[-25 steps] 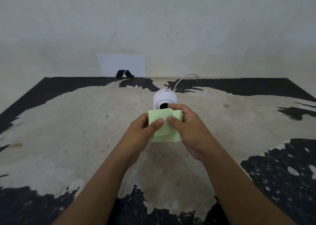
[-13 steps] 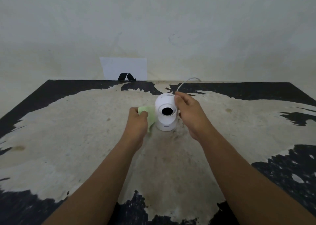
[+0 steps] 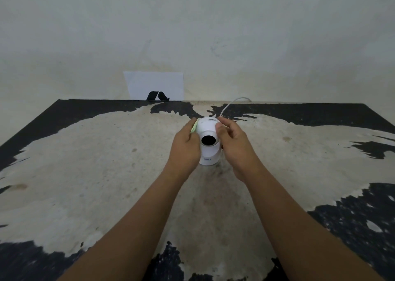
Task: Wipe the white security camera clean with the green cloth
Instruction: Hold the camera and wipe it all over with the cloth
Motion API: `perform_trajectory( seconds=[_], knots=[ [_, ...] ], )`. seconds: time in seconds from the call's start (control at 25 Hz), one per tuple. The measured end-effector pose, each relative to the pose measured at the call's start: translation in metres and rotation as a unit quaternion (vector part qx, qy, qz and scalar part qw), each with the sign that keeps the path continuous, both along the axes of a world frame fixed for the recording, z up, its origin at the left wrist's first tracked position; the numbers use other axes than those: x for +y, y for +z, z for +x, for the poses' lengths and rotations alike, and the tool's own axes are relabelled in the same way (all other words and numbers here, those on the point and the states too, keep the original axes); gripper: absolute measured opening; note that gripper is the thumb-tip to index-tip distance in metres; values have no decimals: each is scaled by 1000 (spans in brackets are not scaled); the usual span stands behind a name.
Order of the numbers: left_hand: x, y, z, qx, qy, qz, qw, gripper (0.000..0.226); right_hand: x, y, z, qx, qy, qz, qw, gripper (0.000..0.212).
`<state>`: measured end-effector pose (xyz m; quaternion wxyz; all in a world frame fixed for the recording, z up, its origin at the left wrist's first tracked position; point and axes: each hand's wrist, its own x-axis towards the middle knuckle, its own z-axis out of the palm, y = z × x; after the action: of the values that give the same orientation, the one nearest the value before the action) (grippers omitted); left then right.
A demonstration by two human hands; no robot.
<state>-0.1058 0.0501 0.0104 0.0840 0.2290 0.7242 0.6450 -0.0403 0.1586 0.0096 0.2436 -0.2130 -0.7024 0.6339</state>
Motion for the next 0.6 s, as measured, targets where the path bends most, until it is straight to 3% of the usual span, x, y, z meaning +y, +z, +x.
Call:
perform_trajectory(
  seconds=[0.12, 0.2, 0.36, 0.6],
  knots=[
    [0, -8, 4, 74, 4, -72, 995, 48, 0, -1, -2, -4, -4, 4, 1000, 32],
    [-2, -18, 9, 78, 1, -90, 993, 47, -1, -1, -2, -2, -4, 6, 1000, 33],
    [-6, -25, 14, 74, -9, -66, 995, 40, -2, -2, -2, 2, -3, 8, 1000, 31],
    [2, -5, 6, 87, 21, -44, 995, 47, -2, -3, -1, -1, 2, 11, 1000, 29]
  ],
)
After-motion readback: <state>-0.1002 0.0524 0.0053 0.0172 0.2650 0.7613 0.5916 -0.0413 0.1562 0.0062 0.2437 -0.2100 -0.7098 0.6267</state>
